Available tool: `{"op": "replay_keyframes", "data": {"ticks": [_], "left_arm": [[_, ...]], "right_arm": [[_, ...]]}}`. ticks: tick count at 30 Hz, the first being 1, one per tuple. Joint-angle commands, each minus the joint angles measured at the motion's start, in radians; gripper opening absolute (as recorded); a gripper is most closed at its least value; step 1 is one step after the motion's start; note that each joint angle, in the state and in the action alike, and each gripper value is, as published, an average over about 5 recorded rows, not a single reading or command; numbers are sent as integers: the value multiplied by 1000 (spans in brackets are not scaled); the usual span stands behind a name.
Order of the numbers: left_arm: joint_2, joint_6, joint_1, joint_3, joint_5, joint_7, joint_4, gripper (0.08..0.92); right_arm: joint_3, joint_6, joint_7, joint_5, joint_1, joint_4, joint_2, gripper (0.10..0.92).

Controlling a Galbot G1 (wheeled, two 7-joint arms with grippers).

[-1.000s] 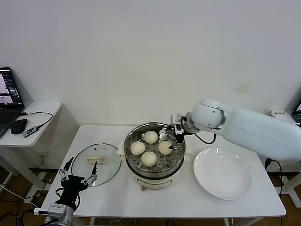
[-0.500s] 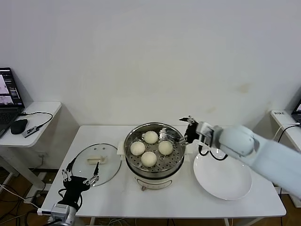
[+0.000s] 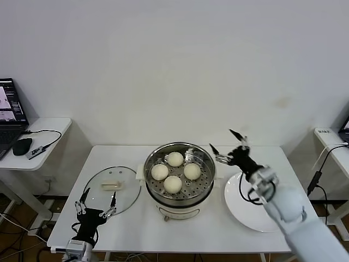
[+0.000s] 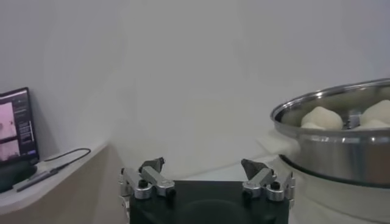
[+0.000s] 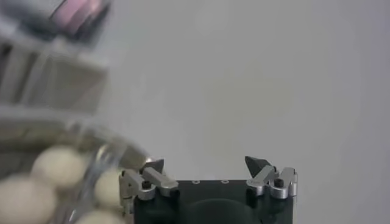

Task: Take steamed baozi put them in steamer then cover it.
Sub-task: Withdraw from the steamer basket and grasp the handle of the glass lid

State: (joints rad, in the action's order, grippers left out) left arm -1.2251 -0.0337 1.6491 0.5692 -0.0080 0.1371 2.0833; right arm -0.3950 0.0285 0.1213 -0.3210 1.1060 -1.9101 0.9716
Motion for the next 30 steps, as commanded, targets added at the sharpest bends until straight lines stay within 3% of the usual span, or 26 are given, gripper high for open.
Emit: {"op": "replay_keyframes", "data": {"ticks": [1,9,15,22,30], "left_arm": [[-5,114,-8,-3,365,30,-121,823],[44,162,3,35,909,32,-187,823],[95,167,-64,39,1202,19,-256,823],[140,171,-204,-16,1246,7,-377,823],[135,177,-393,-57,1258,0,-554,823]], "right_arm": [[-522,-75,179,107,445,-34,426,823],[-563,-61,192,138,534,-67,481,823],[-561,-76,162,155,519,-72,513,823],[-555,-108,139,174,531,-61,543,823],[-560,-112,122,169,550,-101,563,823]]}}
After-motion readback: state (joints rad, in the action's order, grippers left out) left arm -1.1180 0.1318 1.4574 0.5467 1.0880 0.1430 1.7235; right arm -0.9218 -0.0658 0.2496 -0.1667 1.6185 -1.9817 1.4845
